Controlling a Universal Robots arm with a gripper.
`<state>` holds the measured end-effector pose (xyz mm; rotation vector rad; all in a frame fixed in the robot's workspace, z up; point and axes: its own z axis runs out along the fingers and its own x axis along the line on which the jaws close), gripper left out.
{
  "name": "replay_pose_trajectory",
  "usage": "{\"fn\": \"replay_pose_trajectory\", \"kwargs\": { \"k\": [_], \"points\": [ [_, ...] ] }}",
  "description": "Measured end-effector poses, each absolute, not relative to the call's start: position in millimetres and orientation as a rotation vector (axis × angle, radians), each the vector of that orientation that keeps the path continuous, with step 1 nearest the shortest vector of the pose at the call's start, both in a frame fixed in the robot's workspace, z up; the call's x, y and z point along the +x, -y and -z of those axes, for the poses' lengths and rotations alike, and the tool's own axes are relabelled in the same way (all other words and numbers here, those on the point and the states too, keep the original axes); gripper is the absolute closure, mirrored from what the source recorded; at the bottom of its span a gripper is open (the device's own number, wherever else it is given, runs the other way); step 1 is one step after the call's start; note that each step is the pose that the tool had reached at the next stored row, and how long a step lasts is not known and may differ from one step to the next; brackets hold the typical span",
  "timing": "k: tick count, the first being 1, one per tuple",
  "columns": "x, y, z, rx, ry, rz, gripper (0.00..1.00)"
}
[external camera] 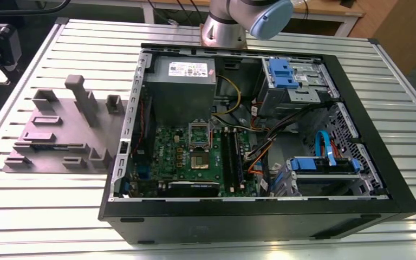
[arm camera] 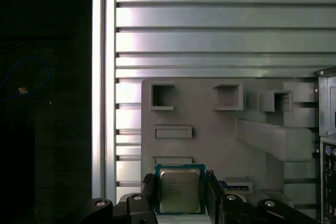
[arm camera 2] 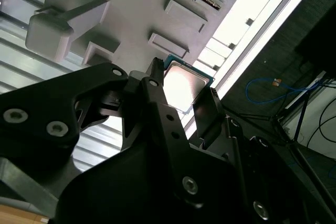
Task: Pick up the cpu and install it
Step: 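Pick up the cpu and move it towards the insertion slot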
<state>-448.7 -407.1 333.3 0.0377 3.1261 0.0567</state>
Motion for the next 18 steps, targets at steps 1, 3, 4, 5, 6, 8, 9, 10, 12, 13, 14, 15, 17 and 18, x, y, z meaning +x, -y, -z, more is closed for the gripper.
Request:
{"fn": "replay_pose_trajectory", "kwargs": {
  "k": [1, 3, 4, 5, 6, 8, 9, 10, 12, 13, 14, 15, 17, 18],
  "points": [
    [-448.7, 407.1, -333.6, 0.038, -3.126, -0.057, 0.53],
    [-448.6, 407.1, -333.8, 0.038, -3.126, -0.057, 0.53],
    [-448.6, 407.1, -334.1, 0.038, -3.126, -0.057, 0.53],
    [-448.6, 407.1, -334.2, 0.038, -3.126, -0.057, 0.53],
    [-448.6, 407.1, -334.6, 0.038, -3.126, -0.057, 0.53],
    [-448.6, 407.1, -335.4, 0.038, -3.126, -0.056, 0.53],
    [-448.6, 407.1, -335.7, 0.038, -3.126, -0.057, 0.53],
    [-448.6, 407.1, -335.9, 0.038, -3.126, -0.057, 0.53],
    [-448.6, 407.1, -336.5, 0.038, -3.126, -0.057, 0.53],
    [-448.6, 407.1, -336.8, 0.038, -3.126, -0.057, 0.53],
    [-448.6, 407.1, -336.9, 0.038, -3.126, -0.057, 0.53],
    [-448.6, 407.1, -337.1, 0.038, -3.126, -0.057, 0.53],
    [-448.6, 407.1, -337.4, 0.038, -3.126, -0.057, 0.53],
    [-448.6, 407.1, -337.7, 0.038, -3.126, -0.057, 0.53]
  ]
}}
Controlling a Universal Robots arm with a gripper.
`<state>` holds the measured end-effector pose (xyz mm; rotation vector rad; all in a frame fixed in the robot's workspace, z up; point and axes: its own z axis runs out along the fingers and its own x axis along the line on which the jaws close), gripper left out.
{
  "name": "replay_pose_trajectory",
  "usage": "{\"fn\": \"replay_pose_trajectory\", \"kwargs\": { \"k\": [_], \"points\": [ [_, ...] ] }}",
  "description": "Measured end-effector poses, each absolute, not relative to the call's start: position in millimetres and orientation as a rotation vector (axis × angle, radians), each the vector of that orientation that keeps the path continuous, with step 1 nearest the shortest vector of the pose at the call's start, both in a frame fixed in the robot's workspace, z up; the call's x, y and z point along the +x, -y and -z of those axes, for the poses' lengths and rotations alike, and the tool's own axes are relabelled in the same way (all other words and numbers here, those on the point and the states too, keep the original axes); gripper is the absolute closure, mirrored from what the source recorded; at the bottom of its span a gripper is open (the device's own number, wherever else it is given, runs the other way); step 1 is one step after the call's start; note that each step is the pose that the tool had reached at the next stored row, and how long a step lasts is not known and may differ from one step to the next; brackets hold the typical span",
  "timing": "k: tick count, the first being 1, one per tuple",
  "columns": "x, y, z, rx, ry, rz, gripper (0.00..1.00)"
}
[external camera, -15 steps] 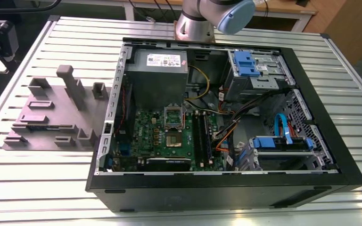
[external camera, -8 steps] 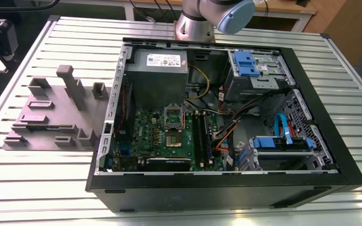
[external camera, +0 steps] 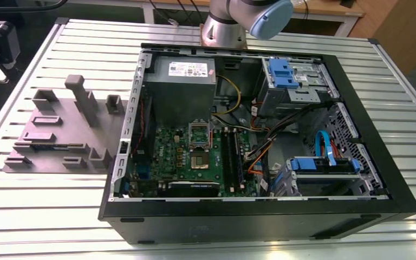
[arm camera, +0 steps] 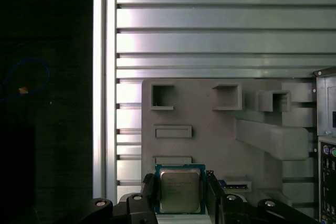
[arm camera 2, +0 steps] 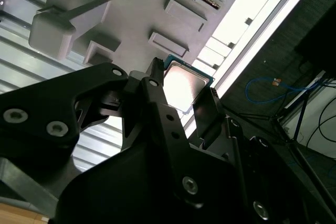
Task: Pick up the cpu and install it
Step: 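Pick up the cpu and move it towards the insertion slot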
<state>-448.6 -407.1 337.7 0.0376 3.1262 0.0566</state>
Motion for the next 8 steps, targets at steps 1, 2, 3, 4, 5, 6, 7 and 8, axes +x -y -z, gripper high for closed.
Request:
{"fn": "replay_pose_trajectory", "kwargs": {
  "k": [1, 2, 3, 4, 5, 6, 7, 8],
  "points": [
    [-448.6, 407.1, -337.9, 0.038, -3.126, -0.057, 0.53],
    [-448.6, 407.1, -338.1, 0.038, -3.126, -0.057, 0.53],
    [-448.6, 407.1, -338.3, 0.038, -3.126, -0.057, 0.53],
    [-448.6, 407.1, -338.5, 0.038, -3.126, -0.057, 0.53],
    [-448.6, 407.1, -338.7, 0.038, -3.126, -0.057, 0.53],
    [-448.6, 407.1, -338.9, 0.038, -3.126, -0.057, 0.53],
    [-448.6, 407.1, -339.1, 0.038, -3.126, -0.057, 0.53],
    [-448.6, 407.1, -339.2, 0.038, -3.126, -0.057, 0.53]
  ]
}}
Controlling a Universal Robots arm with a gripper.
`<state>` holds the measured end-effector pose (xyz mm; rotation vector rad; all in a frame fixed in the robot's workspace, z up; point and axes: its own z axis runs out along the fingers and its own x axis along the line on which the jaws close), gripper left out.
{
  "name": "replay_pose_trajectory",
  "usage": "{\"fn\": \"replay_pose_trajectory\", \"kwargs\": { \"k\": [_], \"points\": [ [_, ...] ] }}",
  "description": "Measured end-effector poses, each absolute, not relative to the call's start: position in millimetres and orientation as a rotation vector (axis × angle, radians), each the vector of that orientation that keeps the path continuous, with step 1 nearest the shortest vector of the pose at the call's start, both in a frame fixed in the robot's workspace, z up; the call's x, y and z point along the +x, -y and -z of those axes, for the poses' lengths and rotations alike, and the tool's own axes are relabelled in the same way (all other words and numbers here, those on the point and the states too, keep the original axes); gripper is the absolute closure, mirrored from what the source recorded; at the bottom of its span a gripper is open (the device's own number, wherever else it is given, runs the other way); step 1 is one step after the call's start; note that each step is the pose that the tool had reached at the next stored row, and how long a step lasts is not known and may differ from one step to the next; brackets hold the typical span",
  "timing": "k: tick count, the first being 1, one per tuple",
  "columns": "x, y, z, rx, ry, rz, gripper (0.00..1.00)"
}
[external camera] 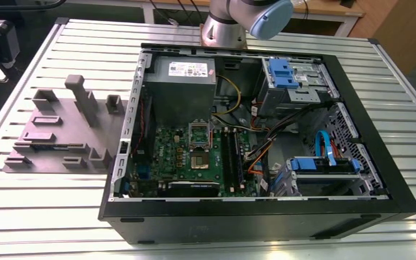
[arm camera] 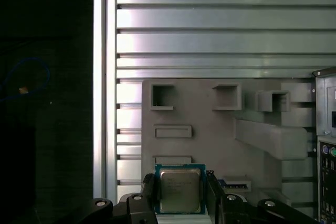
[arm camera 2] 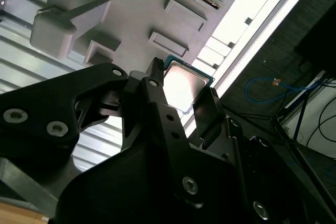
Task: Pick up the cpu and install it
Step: 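Pick up the cpu and move it towards the insertion slot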
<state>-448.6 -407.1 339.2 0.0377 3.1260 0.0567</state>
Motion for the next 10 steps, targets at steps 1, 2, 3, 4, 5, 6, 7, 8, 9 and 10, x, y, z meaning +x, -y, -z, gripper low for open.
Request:
{"fn": "replay_pose_trajectory", "kwargs": {
  "k": [1, 2, 3, 4, 5, 6, 7, 8, 9, 10],
  "points": [
    [-448.6, 407.1, -339.3, 0.038, -3.126, -0.057, 0.53],
    [-448.6, 407.1, -339.7, 0.038, -3.126, -0.057, 0.53],
    [-448.6, 407.1, -340.3, 0.038, -3.126, -0.056, 0.53],
    [-448.6, 407.1, -340.8, 0.038, -3.126, -0.056, 0.53],
    [-448.6, 407.1, -341.4, 0.038, -3.126, -0.057, 0.53],
    [-448.6, 407.1, -341.9, 0.038, -3.126, -0.057, 0.53],
    [-448.6, 407.1, -342.5, 0.038, -3.126, -0.057, 0.53],
    [-448.6, 407.0, -343.4, 0.038, -3.126, -0.057, 0.53],
    [-448.6, 407.1, -344.2, 0.038, -3.126, -0.057, 0.53],
    [-448.6, 407.1, -344.7, 0.038, -3.126, -0.057, 0.53]
  ]
}}
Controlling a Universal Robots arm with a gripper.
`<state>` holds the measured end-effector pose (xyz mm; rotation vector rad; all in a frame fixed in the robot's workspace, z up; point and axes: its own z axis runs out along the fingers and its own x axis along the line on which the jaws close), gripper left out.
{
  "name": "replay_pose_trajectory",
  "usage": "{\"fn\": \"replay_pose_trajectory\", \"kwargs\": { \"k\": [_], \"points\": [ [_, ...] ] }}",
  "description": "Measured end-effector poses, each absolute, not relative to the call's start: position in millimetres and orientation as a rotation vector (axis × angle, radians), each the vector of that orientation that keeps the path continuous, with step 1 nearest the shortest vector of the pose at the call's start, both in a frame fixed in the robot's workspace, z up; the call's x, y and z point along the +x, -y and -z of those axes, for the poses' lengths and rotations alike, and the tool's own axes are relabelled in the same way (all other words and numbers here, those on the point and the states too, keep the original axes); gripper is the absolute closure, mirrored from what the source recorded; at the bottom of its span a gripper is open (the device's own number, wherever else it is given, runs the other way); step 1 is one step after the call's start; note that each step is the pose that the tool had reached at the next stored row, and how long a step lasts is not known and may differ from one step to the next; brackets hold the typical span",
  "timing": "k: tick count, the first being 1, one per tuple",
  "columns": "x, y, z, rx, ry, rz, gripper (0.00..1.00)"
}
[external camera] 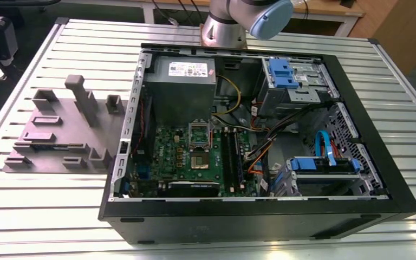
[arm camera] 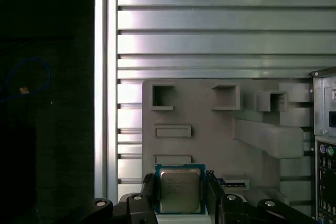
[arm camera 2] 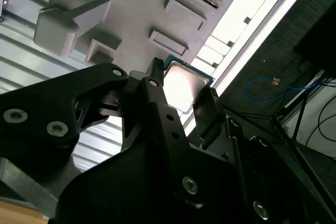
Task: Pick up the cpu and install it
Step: 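Pick up the cpu and move it towards the insertion slot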
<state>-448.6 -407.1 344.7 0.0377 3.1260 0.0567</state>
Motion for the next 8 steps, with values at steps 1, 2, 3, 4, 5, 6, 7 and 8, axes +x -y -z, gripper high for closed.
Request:
{"fn": "replay_pose_trajectory", "kwargs": {
  "k": [1, 2, 3, 4, 5, 6, 7, 8],
  "points": [
    [-448.6, 407.1, -345.7, 0.038, -3.126, -0.057, 0.53],
    [-448.6, 407.1, -346.8, 0.038, -3.126, -0.056, 0.53],
    [-448.6, 407.1, -347.7, 0.038, -3.126, -0.057, 0.53],
    [-448.6, 407.1, -348.7, 0.038, -3.126, -0.057, 0.53],
    [-448.6, 407.1, -349.9, 0.038, -3.126, -0.057, 0.53],
    [-448.6, 407.1, -351.0, 0.038, -3.126, -0.057, 0.53],
    [-448.6, 407.1, -352.0, 0.038, -3.126, -0.057, 0.53],
    [-448.6, 407.1, -352.8, 0.038, -3.126, -0.057, 0.53]
  ]
}}
